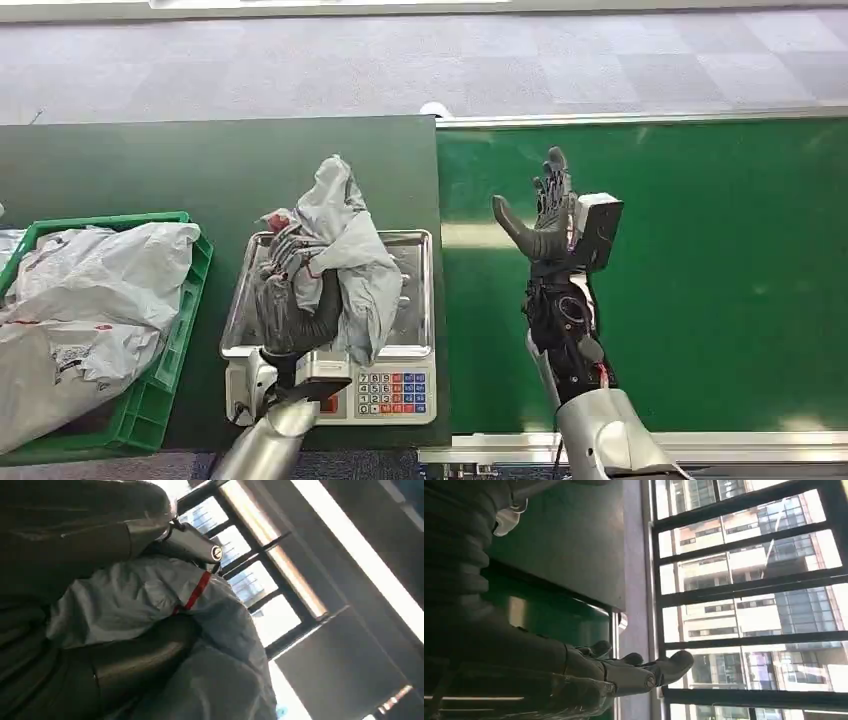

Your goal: Moved the parcel from conveyor to table for the left to box.

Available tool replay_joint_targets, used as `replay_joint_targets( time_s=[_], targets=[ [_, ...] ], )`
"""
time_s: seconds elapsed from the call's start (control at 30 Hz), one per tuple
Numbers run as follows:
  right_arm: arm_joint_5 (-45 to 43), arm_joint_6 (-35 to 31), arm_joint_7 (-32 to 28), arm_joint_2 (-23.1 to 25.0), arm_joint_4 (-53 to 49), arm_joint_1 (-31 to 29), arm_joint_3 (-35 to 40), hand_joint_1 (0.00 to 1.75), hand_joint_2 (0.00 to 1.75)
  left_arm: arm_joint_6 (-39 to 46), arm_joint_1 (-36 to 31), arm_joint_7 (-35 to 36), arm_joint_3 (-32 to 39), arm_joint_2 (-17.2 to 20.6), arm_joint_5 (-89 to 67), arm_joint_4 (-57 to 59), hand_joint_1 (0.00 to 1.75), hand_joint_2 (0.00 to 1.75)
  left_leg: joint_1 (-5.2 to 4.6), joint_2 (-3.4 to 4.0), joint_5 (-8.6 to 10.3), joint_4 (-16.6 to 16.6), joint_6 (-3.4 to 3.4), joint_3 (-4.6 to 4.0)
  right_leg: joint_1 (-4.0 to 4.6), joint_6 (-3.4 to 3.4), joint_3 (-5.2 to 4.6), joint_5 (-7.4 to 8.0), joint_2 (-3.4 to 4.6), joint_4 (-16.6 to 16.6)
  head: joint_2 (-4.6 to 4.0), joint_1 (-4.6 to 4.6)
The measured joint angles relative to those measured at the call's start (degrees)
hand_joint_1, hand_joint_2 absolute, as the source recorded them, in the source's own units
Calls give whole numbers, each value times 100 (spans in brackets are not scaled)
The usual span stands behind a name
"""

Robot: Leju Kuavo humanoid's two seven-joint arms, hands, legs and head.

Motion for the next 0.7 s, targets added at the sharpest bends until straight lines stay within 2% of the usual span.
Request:
replay_joint_targets(
  time_s=[0.2,0.7],
  targets=[
    [22,57,-15,-35,-50,140,2,0,175,-85,-764,389,172,92,-293,-111,175,175,0,7,0,0,0,5,0,1,1,4,10,0,0,-2],
    [22,68,-20,-135,-199,237,0,0,175,-83,-1108,398,170,164,-240,-6,175,175,0,7,0,0,0,-5,0,1,-10,3,10,0,0,-2]
  ],
)
